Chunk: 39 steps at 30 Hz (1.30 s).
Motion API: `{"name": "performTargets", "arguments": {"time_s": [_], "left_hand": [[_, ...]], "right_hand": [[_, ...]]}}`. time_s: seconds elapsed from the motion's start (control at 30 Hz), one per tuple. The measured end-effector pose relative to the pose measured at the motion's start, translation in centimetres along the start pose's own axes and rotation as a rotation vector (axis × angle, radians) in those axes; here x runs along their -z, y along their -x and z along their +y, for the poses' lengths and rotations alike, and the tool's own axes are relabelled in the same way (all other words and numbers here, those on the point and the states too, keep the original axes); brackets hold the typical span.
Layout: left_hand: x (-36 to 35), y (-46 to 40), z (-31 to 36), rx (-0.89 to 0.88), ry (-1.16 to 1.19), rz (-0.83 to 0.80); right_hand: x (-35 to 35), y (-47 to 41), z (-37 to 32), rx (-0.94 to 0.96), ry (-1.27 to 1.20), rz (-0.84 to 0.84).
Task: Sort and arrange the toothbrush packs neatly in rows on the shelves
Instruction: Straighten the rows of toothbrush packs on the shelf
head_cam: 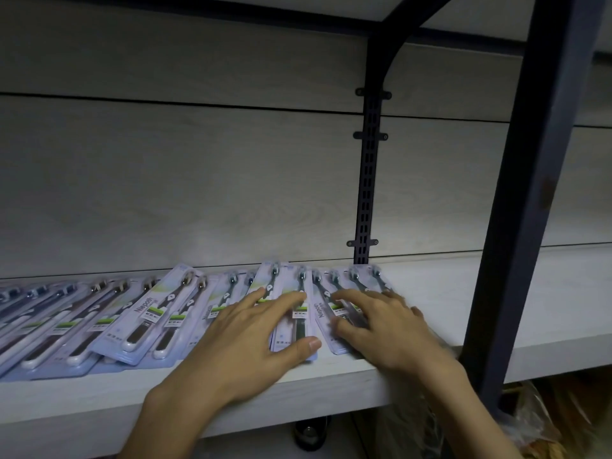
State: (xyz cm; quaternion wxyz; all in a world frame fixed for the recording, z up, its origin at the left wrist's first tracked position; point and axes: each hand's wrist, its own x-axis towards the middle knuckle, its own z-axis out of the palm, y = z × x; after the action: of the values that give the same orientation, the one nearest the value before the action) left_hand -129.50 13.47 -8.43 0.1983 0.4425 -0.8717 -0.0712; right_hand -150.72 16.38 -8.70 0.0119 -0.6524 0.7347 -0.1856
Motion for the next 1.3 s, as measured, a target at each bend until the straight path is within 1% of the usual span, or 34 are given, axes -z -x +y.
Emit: {"name": "performTargets", "arguments": {"time_s": [0.1,0.17,0.27,0.4,0.47,0.73,0.83,1.03,1.2,1.3], "left_hand": [[0.0,0.0,0.1,-0.004,-0.006,-0.015],[0.1,-0.1,0.2,-0.027,-0.025,-0.025],[0.0,-0.4,0.4,-0.075,-0.076,-0.028],[-0.1,-1.1,1.4,-0.132,-0.189,-0.008],[-0.2,-1.6,2.3,-0.127,-0.212,-0.006],[-0.9,-2.2,3.1,-0.099,-0.094,0.014],[-1.0,-2.3,3.1,-0.108,-0.062,0.007],[-1.4,-2.6,3.2,-0.115,-0.079,0.004],[-1.7,-2.4,2.6,-0.069,-0.035,0.016],[-1.8,-2.2,2.6,-0.058,-0.026,0.05]], "right_hand": [[-0.1,0.1,0.1,-0.016,0.007,0.043],[-0.1,0.1,0.1,0.001,-0.012,0.04],[-0.1,0.0,0.0,0.001,-0.024,0.031],[-0.2,0.0,-0.1,-0.034,-0.019,0.071],[-0.2,0.0,0.0,-0.053,-0.01,0.083],[-0.1,0.0,0.2,-0.052,-0.039,0.097],[-0.1,0.1,0.3,-0.062,-0.077,0.138],[-0.1,0.1,0.7,-0.087,-0.125,0.196],[-0.2,0.0,1.0,-0.063,-0.147,0.183],[-0.3,-0.1,1.1,-0.051,-0.186,0.176]]}}
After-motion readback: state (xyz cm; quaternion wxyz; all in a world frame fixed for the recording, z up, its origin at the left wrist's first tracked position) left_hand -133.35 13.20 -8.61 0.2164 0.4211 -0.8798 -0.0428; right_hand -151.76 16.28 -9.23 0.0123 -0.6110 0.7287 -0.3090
